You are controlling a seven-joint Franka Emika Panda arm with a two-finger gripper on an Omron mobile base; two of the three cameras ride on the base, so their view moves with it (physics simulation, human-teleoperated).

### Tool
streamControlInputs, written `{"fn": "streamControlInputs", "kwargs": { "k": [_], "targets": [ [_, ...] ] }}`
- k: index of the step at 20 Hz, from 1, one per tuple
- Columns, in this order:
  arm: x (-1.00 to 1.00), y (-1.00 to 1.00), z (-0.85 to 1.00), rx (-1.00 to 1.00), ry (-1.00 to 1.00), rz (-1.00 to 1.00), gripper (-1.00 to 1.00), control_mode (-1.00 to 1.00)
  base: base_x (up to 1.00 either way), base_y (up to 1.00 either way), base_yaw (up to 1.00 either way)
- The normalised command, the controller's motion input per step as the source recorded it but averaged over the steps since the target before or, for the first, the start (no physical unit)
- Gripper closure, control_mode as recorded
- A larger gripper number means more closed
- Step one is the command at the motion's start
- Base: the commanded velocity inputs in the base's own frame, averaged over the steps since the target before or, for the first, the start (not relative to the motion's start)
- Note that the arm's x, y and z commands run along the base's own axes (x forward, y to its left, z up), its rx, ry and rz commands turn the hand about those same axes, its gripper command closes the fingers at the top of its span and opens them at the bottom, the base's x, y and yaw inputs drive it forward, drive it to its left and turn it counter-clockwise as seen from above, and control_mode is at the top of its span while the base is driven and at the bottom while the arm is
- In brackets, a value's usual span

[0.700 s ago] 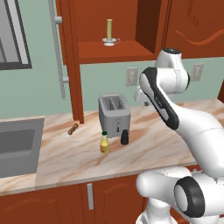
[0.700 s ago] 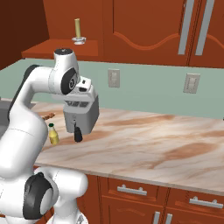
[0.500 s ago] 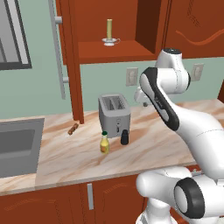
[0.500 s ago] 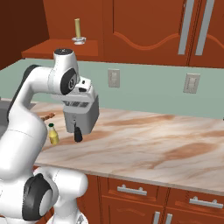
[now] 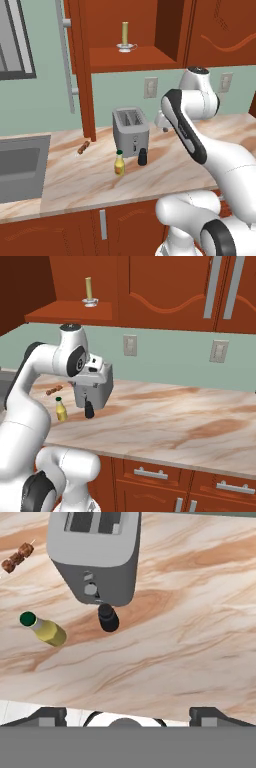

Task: Pick the shaker and mustard from the counter and place them in the cabinet.

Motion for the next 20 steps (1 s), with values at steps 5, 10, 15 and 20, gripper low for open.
{"fn": "streamControlInputs", "kwargs": {
  "k": [5, 10, 15, 20],
  "targets": [
    [0.0, 0.05, -0.3, 0.0, 0.0, 0.01, -1.0, -1.0, 0.0, 0.0, 0.0],
    [0.0, 0.1, -0.24, 0.0, 0.0, 0.01, -1.0, -1.0, 0.0, 0.0, 0.0],
    [0.0, 0.17, -0.26, 0.0, 0.0, 0.02, -1.0, -1.0, 0.0, 0.0, 0.0],
    [0.0, 0.14, -0.3, 0.0, 0.0, 0.03, -1.0, -1.0, 0.0, 0.0, 0.0]
  ]
}}
